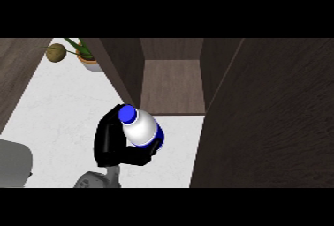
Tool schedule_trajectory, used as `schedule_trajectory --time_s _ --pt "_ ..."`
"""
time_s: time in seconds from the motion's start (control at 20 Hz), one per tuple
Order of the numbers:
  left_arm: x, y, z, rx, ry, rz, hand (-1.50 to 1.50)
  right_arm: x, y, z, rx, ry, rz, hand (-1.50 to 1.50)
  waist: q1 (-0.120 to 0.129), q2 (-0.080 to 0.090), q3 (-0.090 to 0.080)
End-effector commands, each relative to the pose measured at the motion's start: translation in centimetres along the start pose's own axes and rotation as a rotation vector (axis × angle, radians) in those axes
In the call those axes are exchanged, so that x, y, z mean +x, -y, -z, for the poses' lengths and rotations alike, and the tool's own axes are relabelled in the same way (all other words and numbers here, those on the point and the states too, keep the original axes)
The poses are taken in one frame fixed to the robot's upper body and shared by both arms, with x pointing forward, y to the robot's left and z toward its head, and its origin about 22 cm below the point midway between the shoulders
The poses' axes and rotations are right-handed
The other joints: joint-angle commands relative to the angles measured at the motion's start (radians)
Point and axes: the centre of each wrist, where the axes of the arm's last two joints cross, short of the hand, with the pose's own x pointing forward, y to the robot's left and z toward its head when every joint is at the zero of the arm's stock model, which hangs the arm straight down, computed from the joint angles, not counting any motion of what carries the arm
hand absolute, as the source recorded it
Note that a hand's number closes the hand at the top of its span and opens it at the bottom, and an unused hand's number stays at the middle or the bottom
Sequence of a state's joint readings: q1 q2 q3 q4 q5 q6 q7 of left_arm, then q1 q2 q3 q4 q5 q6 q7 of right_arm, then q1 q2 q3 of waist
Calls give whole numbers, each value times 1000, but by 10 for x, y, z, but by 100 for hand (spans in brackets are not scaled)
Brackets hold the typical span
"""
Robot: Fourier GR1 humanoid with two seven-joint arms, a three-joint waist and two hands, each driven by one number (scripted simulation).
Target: Pick up the bottled water, place it into the cabinet and close the cabinet
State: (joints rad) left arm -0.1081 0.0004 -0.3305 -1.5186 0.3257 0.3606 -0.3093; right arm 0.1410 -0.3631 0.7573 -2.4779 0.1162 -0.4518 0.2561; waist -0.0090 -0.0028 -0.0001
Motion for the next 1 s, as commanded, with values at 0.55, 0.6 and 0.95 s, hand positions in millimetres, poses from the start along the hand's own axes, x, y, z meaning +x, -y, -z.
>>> schedule_trajectory --time_s 0.55,0.6,0.95 --pt "17 50 81 39 56 138 150 33 11 -12 -1 60 -10 -150 -4 2 0" --pt "-6 45 74 52 68 143 150 10 -4 -11 -5 57 15 -150 -10 3 0" --pt "11 68 116 65 37 232 150 32 11 -19 -9 49 4 -150 -15 2 0"
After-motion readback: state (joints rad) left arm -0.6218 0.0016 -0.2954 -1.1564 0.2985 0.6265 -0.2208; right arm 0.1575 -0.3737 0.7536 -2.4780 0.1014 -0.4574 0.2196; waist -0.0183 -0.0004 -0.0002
